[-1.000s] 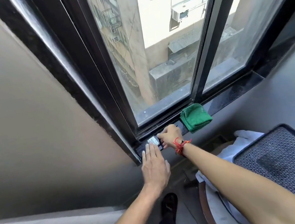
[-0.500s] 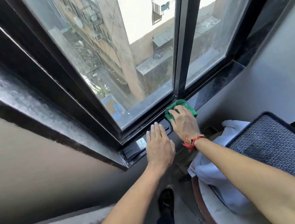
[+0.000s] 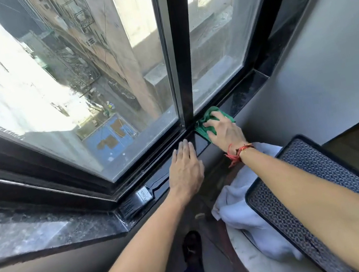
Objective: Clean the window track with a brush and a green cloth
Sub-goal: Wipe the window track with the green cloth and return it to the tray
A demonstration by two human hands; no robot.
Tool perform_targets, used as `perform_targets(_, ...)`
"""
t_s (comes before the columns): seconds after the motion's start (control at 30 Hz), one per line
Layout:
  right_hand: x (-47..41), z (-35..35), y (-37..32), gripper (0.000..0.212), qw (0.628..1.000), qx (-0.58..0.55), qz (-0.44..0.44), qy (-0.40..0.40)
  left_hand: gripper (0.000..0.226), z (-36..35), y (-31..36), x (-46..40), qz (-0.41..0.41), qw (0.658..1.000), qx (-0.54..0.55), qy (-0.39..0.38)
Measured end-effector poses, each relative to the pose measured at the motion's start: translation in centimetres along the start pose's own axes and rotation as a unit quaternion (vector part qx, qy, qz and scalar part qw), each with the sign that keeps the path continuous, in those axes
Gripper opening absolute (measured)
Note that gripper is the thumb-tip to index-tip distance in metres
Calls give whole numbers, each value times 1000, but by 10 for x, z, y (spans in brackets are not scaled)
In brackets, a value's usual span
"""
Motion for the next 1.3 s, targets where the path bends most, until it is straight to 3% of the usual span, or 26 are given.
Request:
perform_targets(0.2, -41, 36, 37, 25, 999, 17, -38, 4, 64, 0, 6, -31, -26, 999, 27, 0)
perform_targets(0.53, -119, 107, 101, 27, 993, 26, -95, 61, 64, -3, 4, -38, -63, 997, -24, 31)
perform_targets(0.87, -136, 127, 124, 28, 990, 2, -94, 110, 63, -8, 0, -43, -62, 998, -7, 34)
perform_targets(1.0, -110, 110, 108, 30, 989, -22, -93, 110, 60, -7, 0, -43, -60, 998, 0, 33)
perform_targets(1.3, -8, -10, 16, 37, 997, -70, -20, 28, 62, -1, -3, -41, -68, 997, 26, 11)
Point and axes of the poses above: each hand's wrist, its own x-axis away from the middle knuckle, its own z-axis out of the back of the hand, y = z × x, the point moved 6 cm from there along -x, towards the middle knuckle, and after that the axes turned 15 degrees about -x, right-handed, at the moved point
